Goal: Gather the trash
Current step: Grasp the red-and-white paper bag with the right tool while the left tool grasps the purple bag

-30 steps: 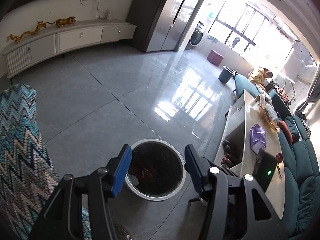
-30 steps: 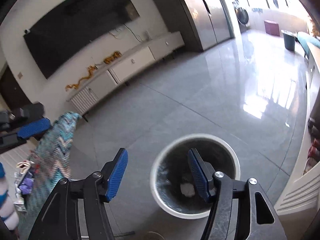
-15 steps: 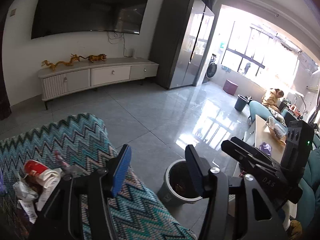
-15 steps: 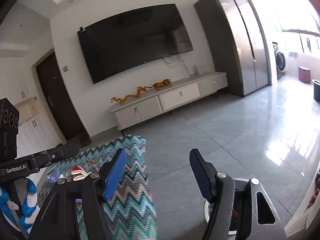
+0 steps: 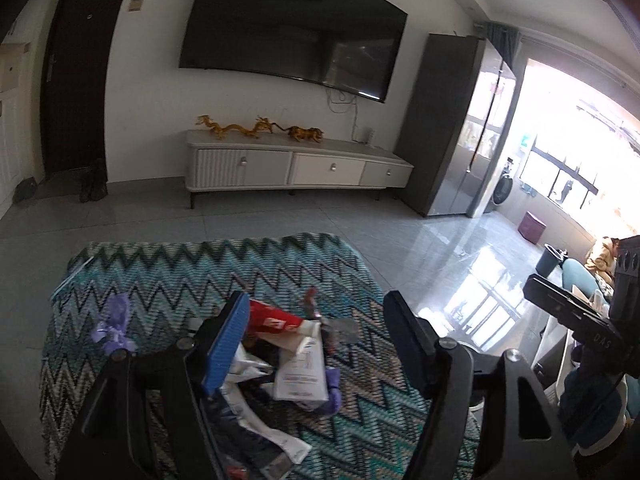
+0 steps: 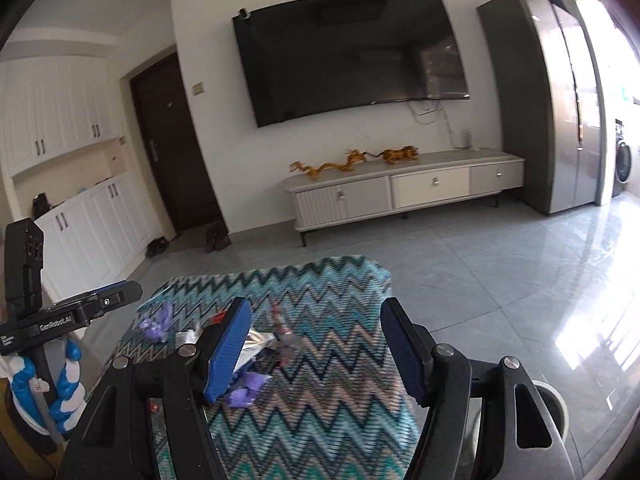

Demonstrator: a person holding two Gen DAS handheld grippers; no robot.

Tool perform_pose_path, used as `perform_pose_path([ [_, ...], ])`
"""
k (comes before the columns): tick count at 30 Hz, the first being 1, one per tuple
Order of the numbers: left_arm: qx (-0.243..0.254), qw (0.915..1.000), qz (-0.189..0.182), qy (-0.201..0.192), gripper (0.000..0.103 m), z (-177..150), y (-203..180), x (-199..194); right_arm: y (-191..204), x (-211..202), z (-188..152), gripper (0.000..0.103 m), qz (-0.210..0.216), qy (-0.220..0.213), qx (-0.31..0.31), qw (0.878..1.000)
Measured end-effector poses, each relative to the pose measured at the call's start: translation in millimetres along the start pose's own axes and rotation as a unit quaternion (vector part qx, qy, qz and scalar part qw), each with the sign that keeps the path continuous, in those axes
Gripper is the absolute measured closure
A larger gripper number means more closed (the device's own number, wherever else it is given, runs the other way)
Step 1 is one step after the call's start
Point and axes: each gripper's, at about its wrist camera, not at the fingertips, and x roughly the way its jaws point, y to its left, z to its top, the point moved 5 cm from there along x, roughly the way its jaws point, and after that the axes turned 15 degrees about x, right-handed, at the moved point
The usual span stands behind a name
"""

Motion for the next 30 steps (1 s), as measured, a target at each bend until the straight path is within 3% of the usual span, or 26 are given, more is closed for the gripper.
perform_pose_path([
  [6, -0.036, 0.9966, 0.072, 0.017, 0.026, -33, 81, 4, 39, 60, -28, 0.034, 0.004, 0.061, -0.041, 0.997],
  [14, -0.096, 0.9842, 0.135, 0.064, 0.026, -89, 164, 35, 83, 143, -70, 0.034, 0.001, 0.138, -0.109, 0.984],
  [20, -0.127, 0.9768, 0.141, 0.099, 0.026, -120, 199, 69, 109, 194, -93, 0.034, 0.008, 0.182, -0.146, 0.972],
  [28, -0.142, 0.9739, 0.127, 0.122, 0.026, -142, 213, 107, 119, 245, -114, 0.034, -0.009, 0.231, -0.190, 0.954],
  [30, -0.145, 0.9738, 0.122, 0.126, 0.026, -146, 214, 112, 119, 252, -118, 0.045, -0.011, 0.240, -0.196, 0.951],
])
